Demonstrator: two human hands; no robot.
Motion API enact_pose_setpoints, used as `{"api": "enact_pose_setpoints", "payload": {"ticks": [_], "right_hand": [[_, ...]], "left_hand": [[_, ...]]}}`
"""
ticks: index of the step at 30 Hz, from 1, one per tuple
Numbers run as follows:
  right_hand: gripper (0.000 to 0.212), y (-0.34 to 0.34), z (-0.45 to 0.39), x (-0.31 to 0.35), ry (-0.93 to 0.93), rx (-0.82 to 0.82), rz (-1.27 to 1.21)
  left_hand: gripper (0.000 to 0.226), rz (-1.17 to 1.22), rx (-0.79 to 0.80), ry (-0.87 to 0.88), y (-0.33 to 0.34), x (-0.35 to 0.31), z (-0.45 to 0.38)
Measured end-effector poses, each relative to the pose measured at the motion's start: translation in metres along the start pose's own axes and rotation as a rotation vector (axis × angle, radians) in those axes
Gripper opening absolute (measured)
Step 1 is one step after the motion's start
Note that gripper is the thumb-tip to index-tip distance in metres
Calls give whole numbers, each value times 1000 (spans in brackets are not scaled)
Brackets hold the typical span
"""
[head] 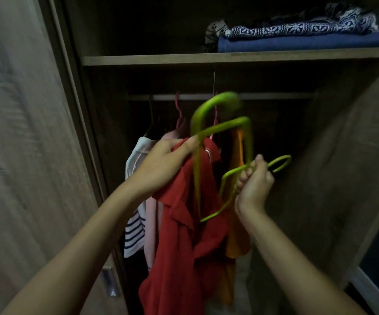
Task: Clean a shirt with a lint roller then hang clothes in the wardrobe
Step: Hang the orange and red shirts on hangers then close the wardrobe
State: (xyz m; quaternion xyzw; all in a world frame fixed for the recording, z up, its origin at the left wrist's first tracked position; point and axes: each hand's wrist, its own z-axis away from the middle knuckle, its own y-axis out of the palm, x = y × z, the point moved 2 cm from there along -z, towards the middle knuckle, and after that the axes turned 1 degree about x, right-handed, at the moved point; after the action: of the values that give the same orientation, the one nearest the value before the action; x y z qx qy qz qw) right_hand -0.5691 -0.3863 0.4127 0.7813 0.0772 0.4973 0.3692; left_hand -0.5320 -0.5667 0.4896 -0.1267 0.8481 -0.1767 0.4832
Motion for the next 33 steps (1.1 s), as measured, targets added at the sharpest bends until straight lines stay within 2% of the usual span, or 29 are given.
{"api": "enact_pose_setpoints", "payload": {"ticks": [2, 5, 7, 11, 16, 18, 20, 23, 25, 28, 30, 33], "right_hand": [[44, -13, 5, -20, -92, 50, 248], [46, -33, 2, -22, -212, 89, 564], [47, -41, -3, -9, -321, 79, 681], [46, -42, -12, 10, -522, 151, 892], [43, -33, 4, 3, -519, 465, 1158], [35, -26, 24, 2, -508, 628, 1263], [27, -18, 40, 0, -521, 777, 1447], [28, -6, 44, 11, -528, 844, 1535], [35, -1, 40, 37, -536, 801, 1380], [52, 5, 25, 87, -624, 590, 1201], [55, 8, 12, 107, -636, 505, 1220], [54, 4, -4, 110, -527, 570, 1354]], "left_hand": [[30, 108, -19, -46, -10, 3, 1], [50, 113, -129, -79, -33, 11, 8], [52, -15, -199, -76, -49, 22, 16], [42, -307, -184, -61, -60, 45, 30], [37, -499, -223, 137, -45, 29, 31], [33, -535, -195, 197, -33, 22, 25], [38, -579, -203, 241, -24, 14, 20], [38, -546, -233, 229, -26, 5, 12], [50, -506, -133, 171, -22, -3, 9], [58, -365, 50, 108, -20, -14, 13], [60, -391, 134, 79, -32, -16, 17], [46, -461, 418, -3, -37, -1, 27]]}}
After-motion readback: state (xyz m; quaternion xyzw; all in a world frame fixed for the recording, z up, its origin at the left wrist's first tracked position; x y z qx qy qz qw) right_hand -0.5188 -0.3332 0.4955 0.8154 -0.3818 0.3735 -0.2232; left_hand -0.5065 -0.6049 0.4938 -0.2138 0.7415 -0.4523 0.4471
